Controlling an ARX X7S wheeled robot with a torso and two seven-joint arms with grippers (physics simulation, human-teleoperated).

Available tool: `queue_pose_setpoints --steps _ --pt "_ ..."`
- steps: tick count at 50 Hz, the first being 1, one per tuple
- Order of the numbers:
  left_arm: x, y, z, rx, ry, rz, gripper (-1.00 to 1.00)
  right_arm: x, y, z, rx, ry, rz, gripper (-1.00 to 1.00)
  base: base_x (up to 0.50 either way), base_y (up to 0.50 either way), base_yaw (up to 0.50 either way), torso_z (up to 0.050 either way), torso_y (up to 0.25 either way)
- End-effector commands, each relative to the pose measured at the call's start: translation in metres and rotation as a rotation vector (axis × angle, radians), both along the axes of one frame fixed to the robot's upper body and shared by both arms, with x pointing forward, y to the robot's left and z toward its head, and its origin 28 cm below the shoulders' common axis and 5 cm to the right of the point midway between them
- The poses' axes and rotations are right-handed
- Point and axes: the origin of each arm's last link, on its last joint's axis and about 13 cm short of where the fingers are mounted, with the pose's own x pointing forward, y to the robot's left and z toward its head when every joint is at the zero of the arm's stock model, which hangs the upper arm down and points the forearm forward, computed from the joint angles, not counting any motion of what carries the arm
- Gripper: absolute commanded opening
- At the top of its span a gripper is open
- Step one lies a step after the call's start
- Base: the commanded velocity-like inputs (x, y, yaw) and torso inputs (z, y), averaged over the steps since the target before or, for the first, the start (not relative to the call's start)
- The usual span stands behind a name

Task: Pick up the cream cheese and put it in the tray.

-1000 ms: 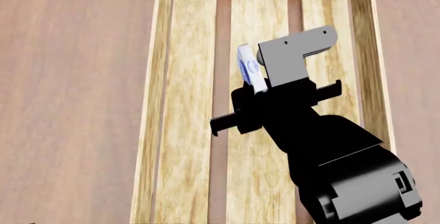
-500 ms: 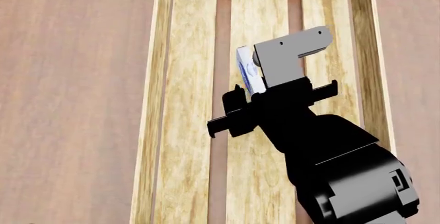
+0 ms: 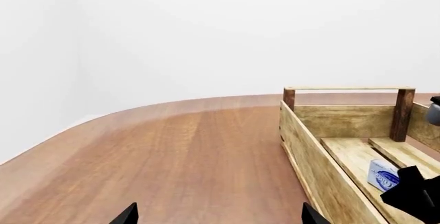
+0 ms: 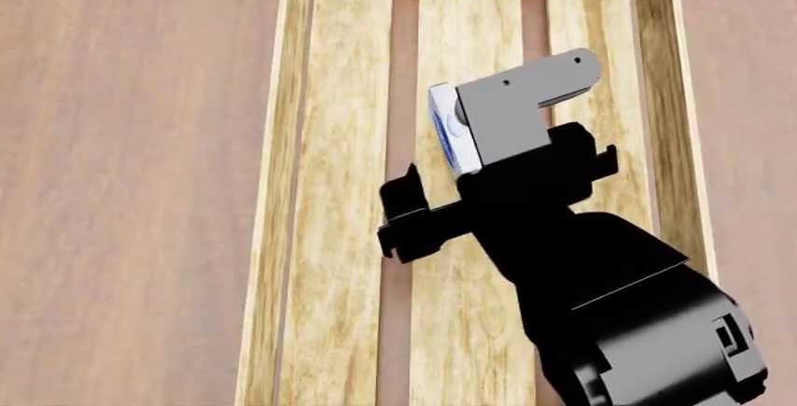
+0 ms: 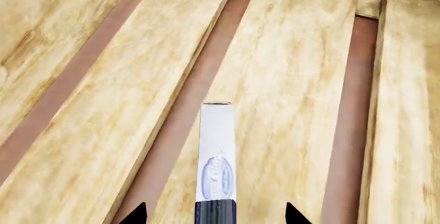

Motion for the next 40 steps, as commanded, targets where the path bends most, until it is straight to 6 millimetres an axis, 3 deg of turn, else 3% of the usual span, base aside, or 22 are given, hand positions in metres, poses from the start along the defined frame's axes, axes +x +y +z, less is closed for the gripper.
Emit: queue_pose_setpoints --steps 1,18,40 --pt "0.0 0.0 0.0 0.001 -0.002 0.001 1.0 -0.011 -0.004 0.007 -0.032 -0.038 -0.027 1.0 0.0 0.0 0.0 0.0 0.0" --pt "0.0 0.0 -0.001 0.003 -0.001 0.003 1.0 -0.04 -0.011 0.025 -0.048 -0.113 -0.035 1.0 0.0 0.0 0.0 0.0 0.0" --pt "0.001 0.005 0.001 -0.007 -0.001 0.027 1.0 -0.113 -0.05 0.04 0.01 -0.29 -0.101 1.0 0.0 0.0 0.0 0.0 0.0"
